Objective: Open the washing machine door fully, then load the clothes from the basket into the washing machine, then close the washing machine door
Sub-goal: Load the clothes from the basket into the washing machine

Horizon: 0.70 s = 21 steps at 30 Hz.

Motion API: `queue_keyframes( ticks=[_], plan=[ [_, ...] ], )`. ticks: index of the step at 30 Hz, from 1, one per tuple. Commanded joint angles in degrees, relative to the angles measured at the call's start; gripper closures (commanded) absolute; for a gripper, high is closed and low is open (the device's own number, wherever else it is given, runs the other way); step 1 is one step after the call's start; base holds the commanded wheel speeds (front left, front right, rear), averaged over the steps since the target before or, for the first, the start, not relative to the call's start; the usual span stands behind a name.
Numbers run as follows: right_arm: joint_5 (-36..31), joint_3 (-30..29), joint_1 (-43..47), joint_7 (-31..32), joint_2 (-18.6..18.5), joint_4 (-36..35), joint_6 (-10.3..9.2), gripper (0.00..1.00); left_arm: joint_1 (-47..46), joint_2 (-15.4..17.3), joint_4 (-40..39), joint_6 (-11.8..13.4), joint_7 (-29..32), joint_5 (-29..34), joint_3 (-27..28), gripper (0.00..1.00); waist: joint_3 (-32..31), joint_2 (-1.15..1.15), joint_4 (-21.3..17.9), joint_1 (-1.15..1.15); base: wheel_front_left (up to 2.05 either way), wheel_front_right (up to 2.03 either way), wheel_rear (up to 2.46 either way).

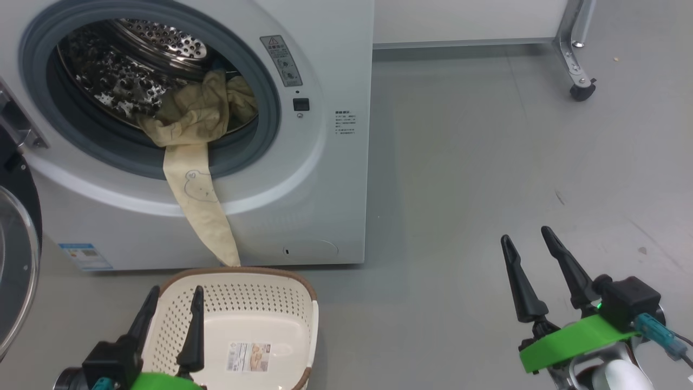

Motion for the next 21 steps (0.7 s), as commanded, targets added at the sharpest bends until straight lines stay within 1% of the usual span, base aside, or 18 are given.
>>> queue_keyframes(
  ticks=[1, 8, 14, 18, 21],
  plan=[
    [0.3, 1.0, -1.4, -0.4, -0.4, -1.6, -0.15, 0.0, -1.8, 0.4, -1.3, -0.2, -0.4, 0.6, 2.9, 0.0, 0.1, 0.0, 0.0, 0.0, 0.0, 0.0, 0.0],
    [0.3, 0.7, -1.6, -0.4, -0.5, -1.7, -0.15, 0.0, -2.3, -0.6, -0.9, -1.1, -0.4, 1.5, 4.2, 0.0, 1.4, 0.0, 0.0, 0.0, 0.0, 0.0, 0.0],
    [0.1, 0.5, -2.3, -0.4, -0.5, -1.9, -0.15, 0.0, -3.5, -1.7, -0.6, -2.0, -0.4, 2.1, 5.4, 0.0, 3.6, 0.0, 0.1, 0.0, 0.0, 0.0, 0.0],
    [0.0, 0.5, -2.9, -0.4, -0.6, -2.1, -0.15, 0.0, -4.5, -2.3, 0.5, -2.6, -0.4, 2.0, 6.1, 0.0, 6.0, 0.0, -0.1, 0.0, 0.0, 0.0, 0.0],
    [-0.2, 0.3, -3.8, -0.4, -0.7, -2.5, -0.15, 0.0, -6.2, -2.7, 1.8, -2.7, -0.4, 2.1, 6.2, 0.0, 9.0, 0.0, -0.3, 0.0, 0.0, 0.0, 0.0]
  ],
)
